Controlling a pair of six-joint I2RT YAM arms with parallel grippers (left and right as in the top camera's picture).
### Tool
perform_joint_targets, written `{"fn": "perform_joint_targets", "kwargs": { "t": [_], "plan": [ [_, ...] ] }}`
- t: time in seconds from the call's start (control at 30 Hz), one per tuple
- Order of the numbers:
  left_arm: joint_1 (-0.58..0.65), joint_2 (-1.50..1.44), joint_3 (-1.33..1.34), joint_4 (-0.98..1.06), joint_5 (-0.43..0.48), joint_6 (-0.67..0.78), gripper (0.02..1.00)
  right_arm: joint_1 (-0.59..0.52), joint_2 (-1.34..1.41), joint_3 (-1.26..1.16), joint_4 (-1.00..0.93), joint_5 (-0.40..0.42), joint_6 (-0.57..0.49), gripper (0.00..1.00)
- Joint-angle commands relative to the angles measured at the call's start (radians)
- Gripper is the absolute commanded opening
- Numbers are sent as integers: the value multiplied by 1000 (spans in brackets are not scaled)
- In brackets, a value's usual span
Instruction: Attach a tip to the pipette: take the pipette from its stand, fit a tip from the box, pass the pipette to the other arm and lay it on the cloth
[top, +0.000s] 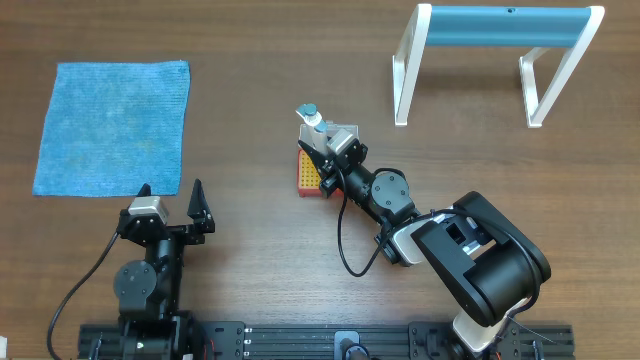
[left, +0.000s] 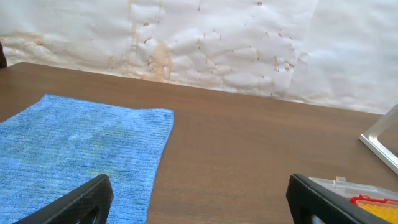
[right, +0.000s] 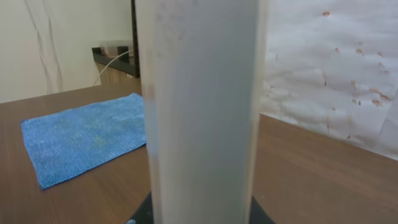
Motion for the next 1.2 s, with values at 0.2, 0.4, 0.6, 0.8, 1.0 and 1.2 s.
{"fn": "perform_joint_targets", "kwargs": {
  "t": [0.2,0.4,0.6,0.8,1.0,1.2],
  "plan": [
    [0,-6,-2,-5,-4,10,906,-3,19,63,8,-8,22,75],
    [0,-6,-2,-5,-4,10,904,-22,59,92,9,-9,22,75],
    [0,-6,-2,-5,-4,10,906,-37,59,95,9,-11,23,75],
    [0,-6,-2,-5,-4,10,904,-36,59,95,9,-69,22,75],
    [0,-6,-2,-5,-4,10,906,-37,58,82,9,-69,22,75],
    [0,-6,-2,-5,-4,10,906,-42,58,80,8,-69,22,75]
  ]
}}
